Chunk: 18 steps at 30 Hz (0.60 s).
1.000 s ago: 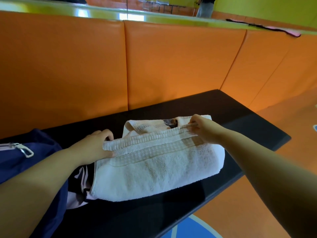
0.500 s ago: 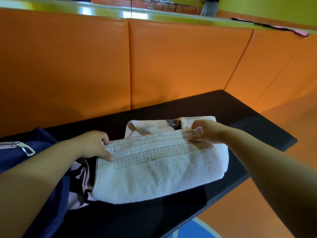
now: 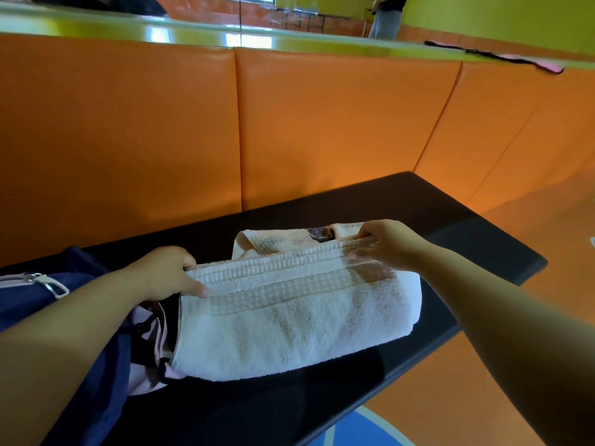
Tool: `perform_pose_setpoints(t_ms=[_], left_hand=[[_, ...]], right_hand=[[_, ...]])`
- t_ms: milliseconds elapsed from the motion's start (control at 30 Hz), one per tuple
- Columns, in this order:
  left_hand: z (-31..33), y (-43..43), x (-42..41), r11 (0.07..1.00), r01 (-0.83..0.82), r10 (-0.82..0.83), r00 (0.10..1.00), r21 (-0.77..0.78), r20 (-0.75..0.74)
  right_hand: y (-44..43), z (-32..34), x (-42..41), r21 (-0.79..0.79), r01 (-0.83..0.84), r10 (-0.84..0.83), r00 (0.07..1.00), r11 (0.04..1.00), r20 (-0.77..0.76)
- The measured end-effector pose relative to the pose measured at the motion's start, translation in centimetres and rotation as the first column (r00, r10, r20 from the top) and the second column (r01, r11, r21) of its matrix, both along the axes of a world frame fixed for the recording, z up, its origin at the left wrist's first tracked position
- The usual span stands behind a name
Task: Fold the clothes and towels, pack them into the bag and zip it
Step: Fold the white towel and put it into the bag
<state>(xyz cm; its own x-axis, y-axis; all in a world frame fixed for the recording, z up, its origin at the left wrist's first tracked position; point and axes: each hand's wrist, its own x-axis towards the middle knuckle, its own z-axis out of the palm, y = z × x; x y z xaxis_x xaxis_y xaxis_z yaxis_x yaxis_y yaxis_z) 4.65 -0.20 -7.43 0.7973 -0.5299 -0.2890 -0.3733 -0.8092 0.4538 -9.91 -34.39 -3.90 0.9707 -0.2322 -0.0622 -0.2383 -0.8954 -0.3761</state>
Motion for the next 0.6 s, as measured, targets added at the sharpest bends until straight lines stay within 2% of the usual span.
perform_pose_setpoints(t_ms=[133,300,467,600], left_hand=[[1.9,0.7,-1.0,0.996,-0.041,0.045,0.997,-0.075,0.06],[5.9,2.2,-3.5,0.986,-0.044,0.063,0.991,-0.161,0.12],[10.7,4.0,-7.1,0.964,-0.043,0.079,0.989,-0.261,0.127],[13.5,5.2,-10.4,0.886,-0.073,0.121,0.99,-0.458,0.076]], right_hand=[[0.1,1.6,-1.2,0.046,0.023,-0.026,0.998,0.999,0.064],[1.3,4.7,-4.4,0.176,0.045,-0.067,0.99,0.983,0.122],[2.4,8.0,-8.8,0.289,0.046,-0.105,0.976,0.956,0.192],[3.3,10.6,-12.4,0.44,0.022,-0.155,0.951,0.898,0.267]])
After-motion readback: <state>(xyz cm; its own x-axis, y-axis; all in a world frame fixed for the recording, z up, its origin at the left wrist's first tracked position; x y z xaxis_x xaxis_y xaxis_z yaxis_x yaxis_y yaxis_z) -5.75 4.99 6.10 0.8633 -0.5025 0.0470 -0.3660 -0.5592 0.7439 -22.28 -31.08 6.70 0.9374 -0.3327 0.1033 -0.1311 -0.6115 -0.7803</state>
